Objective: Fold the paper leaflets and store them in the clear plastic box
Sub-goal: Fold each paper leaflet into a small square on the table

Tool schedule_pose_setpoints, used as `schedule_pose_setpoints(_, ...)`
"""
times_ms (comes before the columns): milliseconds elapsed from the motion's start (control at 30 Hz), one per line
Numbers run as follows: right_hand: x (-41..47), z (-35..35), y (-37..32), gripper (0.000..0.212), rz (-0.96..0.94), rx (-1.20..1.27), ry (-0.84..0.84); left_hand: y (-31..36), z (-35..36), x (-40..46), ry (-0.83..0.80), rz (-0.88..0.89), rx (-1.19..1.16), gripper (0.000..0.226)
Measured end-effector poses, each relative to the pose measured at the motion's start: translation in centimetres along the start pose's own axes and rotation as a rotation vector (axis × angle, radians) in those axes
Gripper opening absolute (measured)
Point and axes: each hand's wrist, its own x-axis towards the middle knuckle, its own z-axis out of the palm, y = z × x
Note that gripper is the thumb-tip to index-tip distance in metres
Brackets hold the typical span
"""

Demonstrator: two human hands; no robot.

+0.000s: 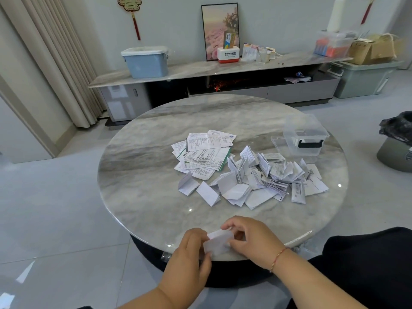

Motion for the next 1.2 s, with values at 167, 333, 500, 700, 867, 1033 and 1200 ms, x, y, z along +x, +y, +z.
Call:
schedule_pose_setpoints(167, 0.8, 1.3, 0.2, 0.038, 0.028, -0.075, 0.097, -0.7, -0.2, 0.3, -0.048, 0.083, 0.150, 0.021)
schedule_pose_setpoints(333, 1.0, 1.5, 0.2, 0.029, 0.002, -0.184, 0.119, -2.3, -0.5, 0.4, -0.092, 0.434, 0.393, 0.021)
schedule_pose_setpoints(500, 0.4, 1.8, 0.3, 0.007, -0.059, -0.143, 0.112, -2.8, -0.7, 1.2, -0.006, 0.575, 0.439, 0.009)
schedule_pose_setpoints(700, -0.3, 2.1, -0.8, 0.012, -0.271, -0.082, 0.197, -0.2, -1.5, 2.1, 0.048, 0.347, 0.288, 0.036)
schedule_pose_setpoints(867, 0.3, 0.6, -1.6, 0.011, -0.277, -0.047, 0.368, 1.0, -3.2, 3.6, 0.054, 0.155, 0.128, 0.015)
schedule_pose_setpoints(1033, 1.0, -0.5, -0.5, 0.019, -0.155, -0.044, 0.447, 0.5, -4.9, 5.1, 0.122, -0.084, 0.049, 0.017)
schedule_pose_setpoints(1200, 1.5, -1.3, 0.1, 0.010, -0.015, 0.037, 0.518, -0.8, -6.6, 8.1, 0.252, -0.729, -0.241, 0.018)
